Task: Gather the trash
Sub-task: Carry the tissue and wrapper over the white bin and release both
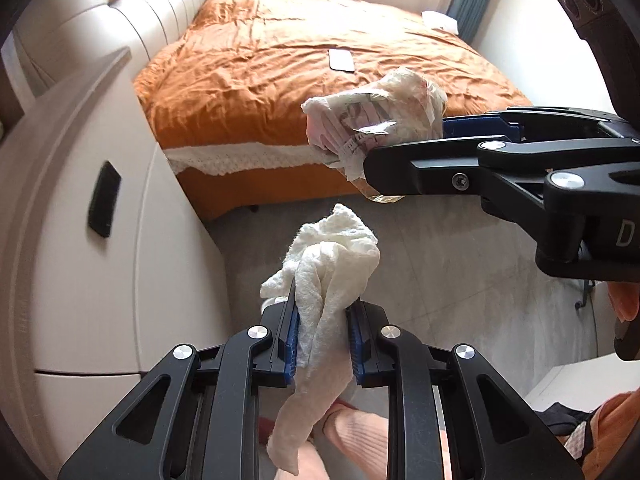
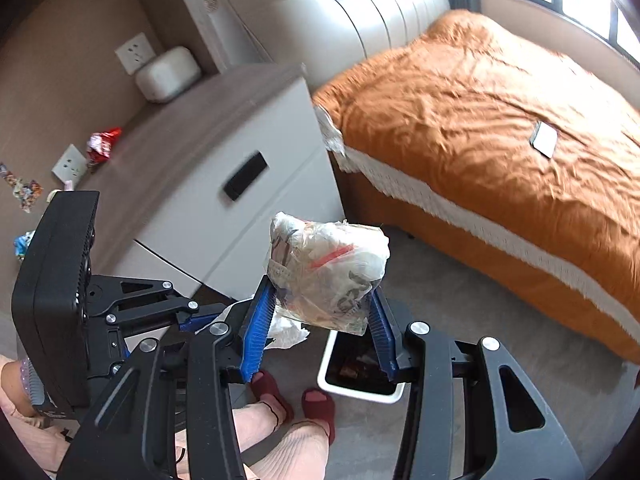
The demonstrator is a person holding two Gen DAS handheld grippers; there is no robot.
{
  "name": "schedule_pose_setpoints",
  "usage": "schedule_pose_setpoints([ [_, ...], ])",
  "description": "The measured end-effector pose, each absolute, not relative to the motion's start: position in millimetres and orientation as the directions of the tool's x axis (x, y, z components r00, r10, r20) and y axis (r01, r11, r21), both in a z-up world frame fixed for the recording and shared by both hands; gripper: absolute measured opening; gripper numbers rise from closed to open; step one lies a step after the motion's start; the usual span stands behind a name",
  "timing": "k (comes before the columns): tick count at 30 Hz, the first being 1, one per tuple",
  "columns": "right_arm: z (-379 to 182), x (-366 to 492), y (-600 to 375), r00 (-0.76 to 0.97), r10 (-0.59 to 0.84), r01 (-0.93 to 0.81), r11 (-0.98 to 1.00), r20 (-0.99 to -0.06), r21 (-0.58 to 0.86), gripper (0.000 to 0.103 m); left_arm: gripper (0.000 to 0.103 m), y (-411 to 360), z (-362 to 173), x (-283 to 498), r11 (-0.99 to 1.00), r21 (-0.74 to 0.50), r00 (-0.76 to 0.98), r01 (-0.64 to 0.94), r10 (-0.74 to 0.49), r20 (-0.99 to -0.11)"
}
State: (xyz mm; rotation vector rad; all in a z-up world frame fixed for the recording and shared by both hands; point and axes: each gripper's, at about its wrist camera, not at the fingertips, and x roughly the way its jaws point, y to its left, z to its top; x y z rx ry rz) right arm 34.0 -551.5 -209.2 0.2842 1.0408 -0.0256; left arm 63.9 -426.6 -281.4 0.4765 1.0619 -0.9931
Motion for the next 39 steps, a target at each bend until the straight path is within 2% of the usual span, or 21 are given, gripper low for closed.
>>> schedule_pose_setpoints([
  [7, -315.5, 43.5, -572.1, 0.374, 0.164, 0.242, 0.933, -0.913, 0.267, 0.047, 0.020, -444.7, -386.7, 71.0, 0.493, -0.201, 0.020, 0.847, -0.407, -0.913],
  [14, -436.1, 51.6, -563.5, 0.239, 0.166, 0.208, 0.954, -0.957, 0.218, 0.047, 0.021, -460.1, -487.7, 68.6, 0.480, -0.255, -0.044, 0.840, -0.408, -0.912],
  [15, -449.3, 51.8, -563.9, 0.228, 0.164, 0.203, 0.956, -0.960, 0.211, 0.048, 0.033, -461.0, -503.0, 69.9, 0.486, -0.271, -0.056, 0.831, -0.412, -0.910],
  [16, -464.7, 52.5, -565.0, 0.214, 0.162, 0.202, 0.958, -0.963, 0.205, 0.062, 0.073, -461.0, -512.9, 70.3, 0.491, -0.282, -0.065, 0.824, -0.413, -0.909],
  [17, -476.4, 52.5, -566.9, 0.199, 0.162, 0.205, 0.958, -0.967, 0.203, 0.078, 0.096, -459.5, -524.5, 72.0, 0.498, -0.293, -0.072, 0.816, -0.416, -0.907],
  [18, -486.0, 51.9, -569.1, 0.198, 0.159, 0.207, 0.958, -0.967, 0.200, 0.097, 0.098, -459.0, -533.6, 73.3, 0.510, -0.291, -0.057, 0.810, -0.425, -0.904],
  [22, -511.4, 52.0, -574.2, 0.158, 0.128, 0.202, 0.967, -0.979, 0.158, 0.098, 0.098, -459.4, -551.4, 76.1, 0.522, -0.292, -0.056, 0.801, -0.420, -0.906],
  [28, -492.3, 55.2, -564.9, 0.175, 0.127, 0.188, 0.969, -0.976, 0.160, 0.098, 0.098, -448.5, -539.8, 77.5, 0.547, -0.280, -0.032, 0.789, -0.419, -0.907],
  [33, -447.0, 56.0, -552.6, 0.216, 0.124, 0.178, 0.970, -0.968, 0.164, 0.098, 0.098, -437.9, -488.4, 83.0, 0.567, -0.273, 0.017, 0.777, -0.452, -0.892],
  [39, -351.9, 58.6, -539.0, 0.323, 0.116, 0.156, 0.972, -0.939, 0.174, 0.098, 0.098, -423.0, -391.6, 90.0, 0.622, -0.282, 0.107, 0.731, -0.512, -0.853],
])
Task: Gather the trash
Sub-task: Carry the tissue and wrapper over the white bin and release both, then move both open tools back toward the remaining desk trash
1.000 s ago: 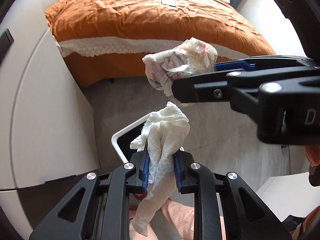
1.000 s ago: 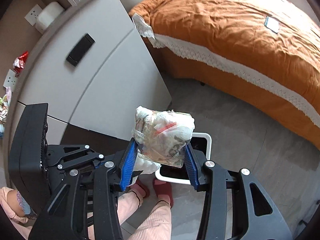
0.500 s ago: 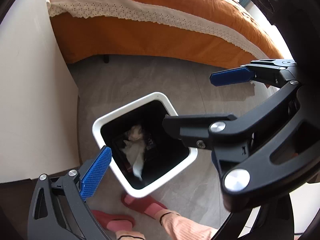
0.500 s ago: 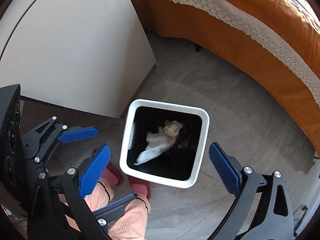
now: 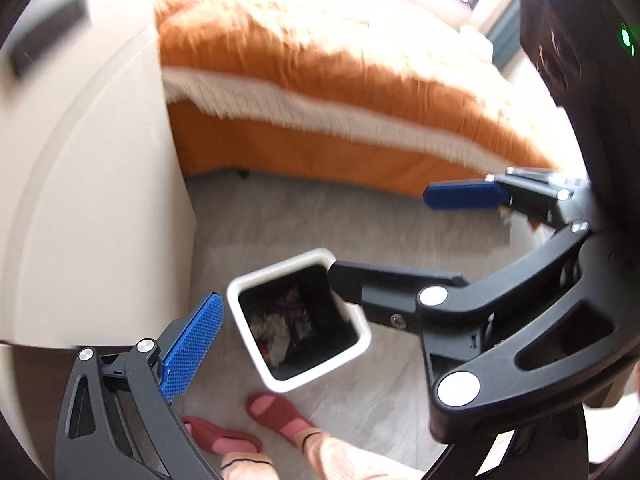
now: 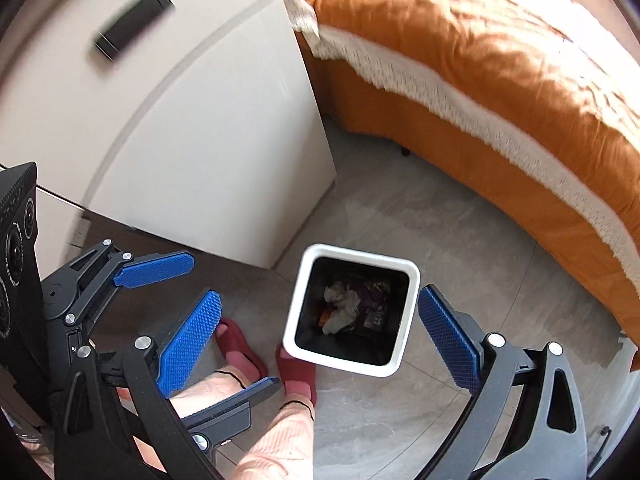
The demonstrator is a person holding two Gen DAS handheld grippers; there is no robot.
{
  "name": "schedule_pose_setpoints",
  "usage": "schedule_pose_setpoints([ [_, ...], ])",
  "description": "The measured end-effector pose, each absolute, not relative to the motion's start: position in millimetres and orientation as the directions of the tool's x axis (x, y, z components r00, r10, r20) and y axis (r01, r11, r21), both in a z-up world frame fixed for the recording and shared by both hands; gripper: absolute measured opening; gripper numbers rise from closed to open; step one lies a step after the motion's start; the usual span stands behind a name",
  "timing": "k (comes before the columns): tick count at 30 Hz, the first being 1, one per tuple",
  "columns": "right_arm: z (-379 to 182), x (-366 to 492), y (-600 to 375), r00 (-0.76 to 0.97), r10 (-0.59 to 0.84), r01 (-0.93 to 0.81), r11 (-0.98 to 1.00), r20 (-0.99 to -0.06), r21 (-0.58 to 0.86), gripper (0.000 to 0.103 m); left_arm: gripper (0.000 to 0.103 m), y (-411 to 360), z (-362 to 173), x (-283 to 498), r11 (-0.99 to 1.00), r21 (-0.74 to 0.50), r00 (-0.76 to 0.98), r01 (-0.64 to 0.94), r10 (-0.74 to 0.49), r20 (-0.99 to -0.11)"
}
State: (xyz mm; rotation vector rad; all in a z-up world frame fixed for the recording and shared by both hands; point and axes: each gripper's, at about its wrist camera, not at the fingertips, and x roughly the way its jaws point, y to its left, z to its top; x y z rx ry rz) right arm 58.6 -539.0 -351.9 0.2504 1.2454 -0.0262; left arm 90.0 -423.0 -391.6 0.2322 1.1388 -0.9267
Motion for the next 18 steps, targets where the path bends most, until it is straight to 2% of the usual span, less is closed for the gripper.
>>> schedule_pose_setpoints([
  [7, -226.7, 72.1, -518.3, 0.512, 0.118, 0.069, 0.982, -0.851, 0.177, 0.098, 0.098, -396.5, -265.8, 92.1, 0.675, -0.234, 0.289, 0.700, -0.567, -0.771],
  [10, -187.7, 82.1, -503.7, 0.570, 0.146, 0.001, 0.984, -0.808, 0.178, 0.098, 0.098, -372.7, -230.2, 95.0, 0.711, -0.211, 0.368, 0.671, -0.566, -0.738],
  [18, -133.9, 120.8, -451.4, 0.627, 0.290, -0.201, 0.957, -0.723, 0.210, 0.098, 0.098, -296.7, -158.9, 105.5, 0.852, -0.077, 0.607, 0.517, -0.429, -0.669],
])
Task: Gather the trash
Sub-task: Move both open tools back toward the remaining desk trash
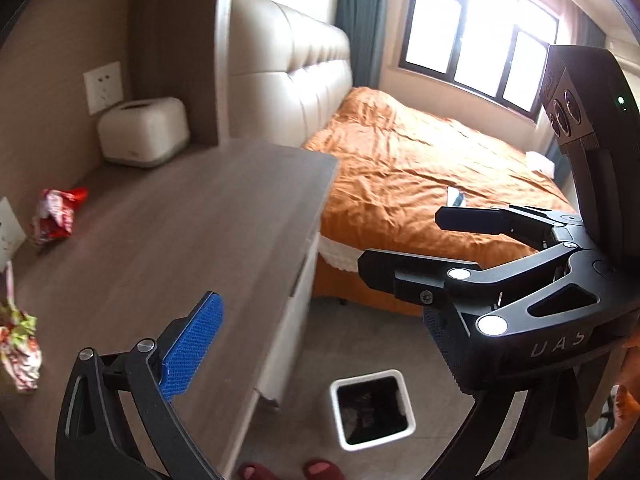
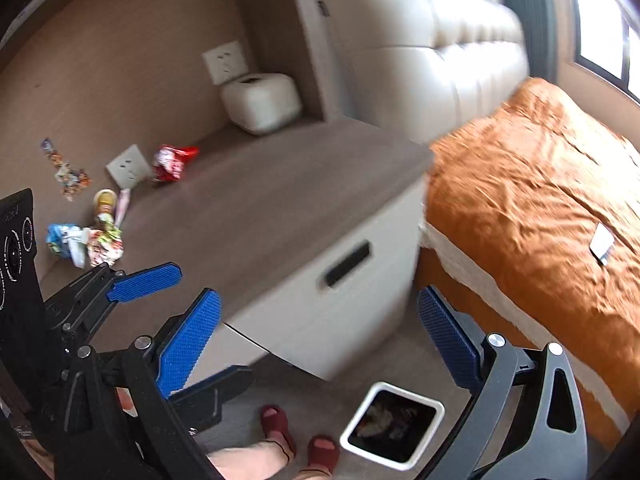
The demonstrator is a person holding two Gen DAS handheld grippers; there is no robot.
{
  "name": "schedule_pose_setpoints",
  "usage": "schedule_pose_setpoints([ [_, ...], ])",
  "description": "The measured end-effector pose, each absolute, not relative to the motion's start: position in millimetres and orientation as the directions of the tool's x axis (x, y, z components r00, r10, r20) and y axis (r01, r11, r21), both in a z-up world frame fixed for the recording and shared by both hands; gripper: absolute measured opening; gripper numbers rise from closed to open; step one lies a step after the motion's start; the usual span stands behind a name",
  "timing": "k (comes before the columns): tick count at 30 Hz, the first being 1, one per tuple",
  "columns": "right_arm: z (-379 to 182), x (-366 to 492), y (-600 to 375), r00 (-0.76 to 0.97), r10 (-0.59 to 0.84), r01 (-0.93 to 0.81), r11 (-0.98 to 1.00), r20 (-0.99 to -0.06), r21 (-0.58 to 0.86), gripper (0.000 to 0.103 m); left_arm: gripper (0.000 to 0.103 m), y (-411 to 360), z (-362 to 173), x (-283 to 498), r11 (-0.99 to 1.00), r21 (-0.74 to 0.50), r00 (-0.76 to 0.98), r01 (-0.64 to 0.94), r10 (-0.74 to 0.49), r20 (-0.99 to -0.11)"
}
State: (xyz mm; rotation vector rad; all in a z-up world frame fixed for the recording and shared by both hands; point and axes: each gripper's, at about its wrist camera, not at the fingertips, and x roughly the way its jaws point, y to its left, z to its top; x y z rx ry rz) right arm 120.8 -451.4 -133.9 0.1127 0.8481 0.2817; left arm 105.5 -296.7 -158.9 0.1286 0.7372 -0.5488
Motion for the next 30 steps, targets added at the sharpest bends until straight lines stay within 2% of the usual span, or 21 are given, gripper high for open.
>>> schedule_pose_setpoints([
  [7, -109.6, 159.8, -372.8, 0.597, 0.447, -0.402, 0.885, -0.667, 0.233, 0.098, 0.098, -223.0, -124.0, 127.3, 0.949, 0.000, 0.729, 0.315, -0.242, -0.640],
  [14, -98.2, 190.0, -309.0, 0.550, 0.543, -0.533, 0.813, -0.635, 0.234, 0.098, 0.098, -162.3, -108.5, 138.9, 0.989, 0.026, 0.773, 0.146, -0.098, -0.626],
  [23, -111.1, 226.9, -250.8, 0.491, 0.585, -0.603, 0.763, -0.646, 0.233, 0.098, 0.098, -115.0, -126.9, 157.3, 0.997, 0.050, 0.743, 0.065, -0.015, -0.669],
  [30, -130.3, 260.1, -224.3, 0.470, 0.573, -0.603, 0.764, -0.671, 0.230, 0.098, 0.098, -93.6, -152.3, 180.6, 0.997, 0.047, 0.694, 0.055, -0.004, -0.720],
])
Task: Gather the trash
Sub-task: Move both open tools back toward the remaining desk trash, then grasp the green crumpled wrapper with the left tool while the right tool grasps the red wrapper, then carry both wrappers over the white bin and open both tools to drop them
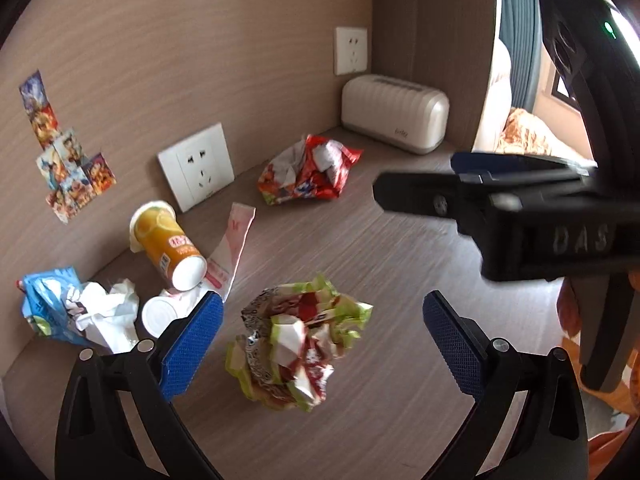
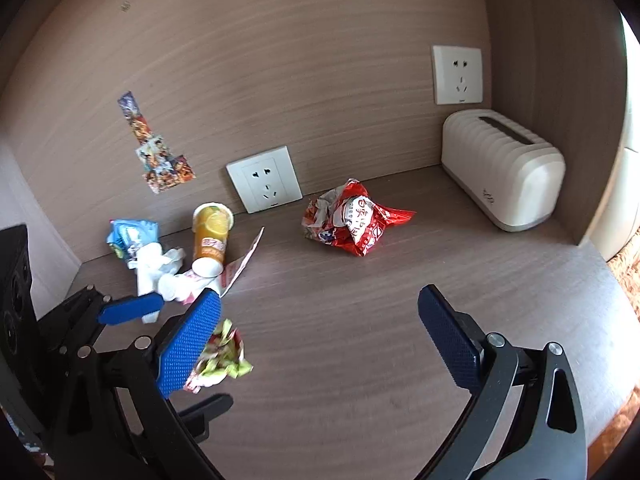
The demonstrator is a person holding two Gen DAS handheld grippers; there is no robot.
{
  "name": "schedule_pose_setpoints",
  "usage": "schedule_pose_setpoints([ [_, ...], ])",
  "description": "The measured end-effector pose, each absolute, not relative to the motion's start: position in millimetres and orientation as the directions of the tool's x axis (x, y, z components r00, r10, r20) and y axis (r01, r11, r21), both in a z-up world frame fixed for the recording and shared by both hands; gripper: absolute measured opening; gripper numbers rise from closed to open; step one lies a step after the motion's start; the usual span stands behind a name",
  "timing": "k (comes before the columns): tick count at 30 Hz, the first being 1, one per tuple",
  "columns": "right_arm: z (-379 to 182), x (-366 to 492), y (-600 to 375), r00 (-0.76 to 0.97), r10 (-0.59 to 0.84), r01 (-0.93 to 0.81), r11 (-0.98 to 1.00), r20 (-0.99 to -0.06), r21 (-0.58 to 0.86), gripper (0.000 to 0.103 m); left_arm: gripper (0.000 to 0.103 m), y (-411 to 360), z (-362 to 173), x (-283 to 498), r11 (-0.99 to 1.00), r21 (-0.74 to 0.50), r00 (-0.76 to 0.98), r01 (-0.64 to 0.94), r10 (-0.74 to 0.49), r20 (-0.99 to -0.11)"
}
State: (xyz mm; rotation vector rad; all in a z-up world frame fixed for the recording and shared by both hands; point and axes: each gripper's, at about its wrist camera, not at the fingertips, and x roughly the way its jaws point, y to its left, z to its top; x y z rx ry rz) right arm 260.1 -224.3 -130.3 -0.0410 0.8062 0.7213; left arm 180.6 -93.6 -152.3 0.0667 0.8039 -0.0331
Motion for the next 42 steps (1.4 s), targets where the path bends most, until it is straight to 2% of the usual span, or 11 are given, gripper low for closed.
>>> schedule_pose_setpoints([
  [9, -155.6, 310.2, -196.8, 0.453, 0.547, -0.597, 0.773, -0.704, 0.216, 0.098, 0.097, -84.0, -177.5, 207.1, 0.995, 0.019, 0.625, 0.100, -0.048, -0.779],
  [11, -162.5, 327.2, -189.2, 0.446, 0.540, -0.591, 0.776, -0.714, 0.218, 0.098, 0.085, -84.8, -182.4, 213.4, 0.992, 0.032, 0.612, 0.118, -0.047, -0.790],
  [12, -165.1, 333.2, -186.6, 0.446, 0.538, -0.589, 0.778, -0.716, 0.218, 0.098, 0.074, -85.3, -185.0, 216.3, 0.991, 0.036, 0.602, 0.125, -0.047, -0.797],
  [15, -174.2, 358.0, -176.7, 0.430, 0.545, -0.578, 0.779, -0.720, 0.244, 0.098, 0.063, -85.8, -190.7, 222.4, 0.989, 0.040, 0.585, 0.141, -0.051, -0.809],
  [18, -183.0, 376.3, -170.7, 0.390, 0.564, -0.561, 0.772, -0.728, 0.298, 0.098, 0.056, -84.8, -191.7, 226.8, 0.989, 0.031, 0.581, 0.145, -0.060, -0.812],
  [19, -186.6, 381.5, -169.4, 0.373, 0.581, -0.559, 0.763, -0.724, 0.324, 0.093, 0.054, -84.7, -191.6, 227.3, 0.988, 0.031, 0.580, 0.148, -0.061, -0.812],
  [20, -189.3, 383.5, -167.7, 0.365, 0.581, -0.561, 0.761, -0.727, 0.326, 0.081, 0.053, -85.5, -191.2, 227.5, 0.988, 0.036, 0.581, 0.152, -0.059, -0.812],
  [21, -190.3, 384.0, -167.3, 0.368, 0.577, -0.559, 0.764, -0.729, 0.322, 0.056, 0.051, -86.2, -191.0, 227.4, 0.987, 0.040, 0.582, 0.154, -0.057, -0.811],
  [23, -189.6, 381.6, -166.7, 0.359, 0.584, -0.570, 0.755, -0.729, 0.324, 0.049, 0.050, -86.9, -189.9, 226.8, 0.987, 0.039, 0.582, 0.153, -0.058, -0.811],
  [31, -147.6, 336.6, -195.4, 0.438, 0.591, -0.587, 0.758, -0.677, 0.283, 0.045, 0.048, -88.6, -162.2, 218.1, 0.989, 0.052, 0.627, 0.136, -0.046, -0.778],
  [42, -81.5, 262.2, -308.1, 0.607, 0.519, -0.463, 0.846, -0.602, 0.263, 0.044, 0.048, -135.7, -106.9, 184.1, 0.969, 0.084, 0.707, 0.232, -0.108, -0.699],
])
